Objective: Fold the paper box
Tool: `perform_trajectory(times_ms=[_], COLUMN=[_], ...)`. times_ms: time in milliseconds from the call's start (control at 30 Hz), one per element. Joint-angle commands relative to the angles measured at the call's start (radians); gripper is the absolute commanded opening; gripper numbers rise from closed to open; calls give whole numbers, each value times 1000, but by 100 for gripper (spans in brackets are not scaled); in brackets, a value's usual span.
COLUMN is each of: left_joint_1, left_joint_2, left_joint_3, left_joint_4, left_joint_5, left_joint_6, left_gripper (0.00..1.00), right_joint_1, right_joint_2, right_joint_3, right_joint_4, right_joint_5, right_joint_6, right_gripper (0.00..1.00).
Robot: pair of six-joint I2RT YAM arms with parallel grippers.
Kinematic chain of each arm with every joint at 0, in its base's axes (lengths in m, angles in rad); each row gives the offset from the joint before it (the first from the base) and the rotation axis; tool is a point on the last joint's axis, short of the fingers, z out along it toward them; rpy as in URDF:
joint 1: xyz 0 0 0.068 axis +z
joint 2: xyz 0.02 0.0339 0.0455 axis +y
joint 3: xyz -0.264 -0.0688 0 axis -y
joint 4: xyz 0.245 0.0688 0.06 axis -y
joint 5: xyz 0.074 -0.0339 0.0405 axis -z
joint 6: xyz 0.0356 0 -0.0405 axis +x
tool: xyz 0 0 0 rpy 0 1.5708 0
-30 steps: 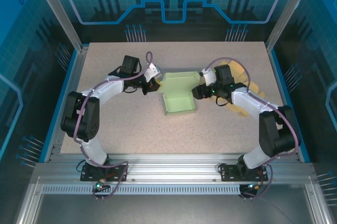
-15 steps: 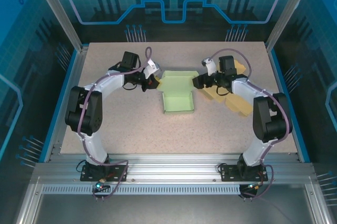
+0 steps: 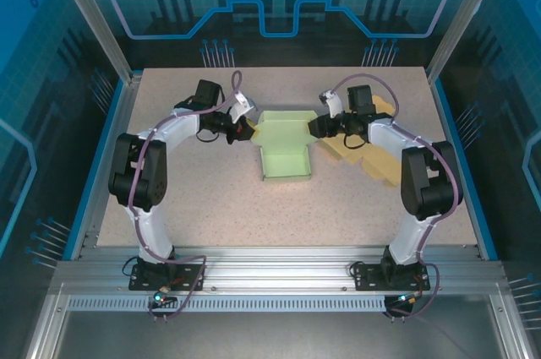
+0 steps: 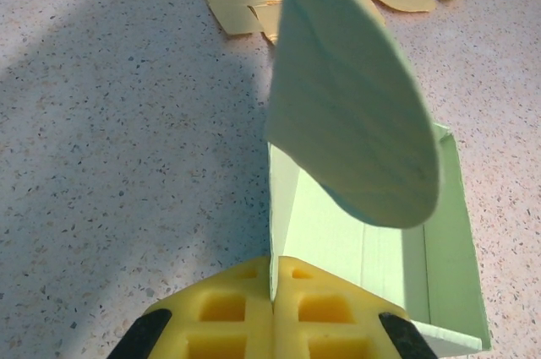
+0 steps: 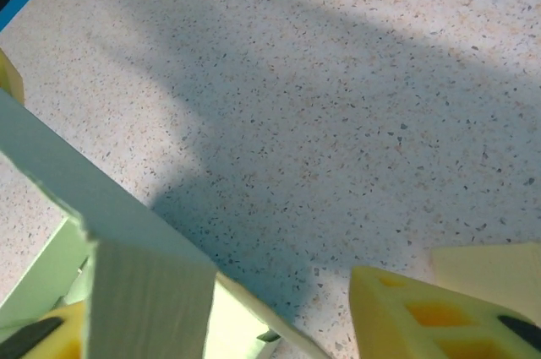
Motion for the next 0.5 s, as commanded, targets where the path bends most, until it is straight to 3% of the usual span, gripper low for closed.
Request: perform_trajectory(times_ms=[0,133,233,467], left_joint_1=[1,-38,-88,-213], left_joint_2=[-10,-42,-55,-75], left_joint_3=[6,-27,-34,-19], left_joint_4=[23,75,101,174], left_joint_5=[5,-105,-281,-614], left_joint_6=[-43,-107,-184,-457], left_gripper=[0,0,0,0], right_joint_1=[28,71,109,220], right_joint_2=[-33,-48,-71,-133], right_joint_3=[-24,-35,-50,-72], right_joint_4=[-23,-19,15,86], right_joint_5=[69,192,291,466], right_joint_6=[9,41,99,152], right_gripper=[43,23,11,3])
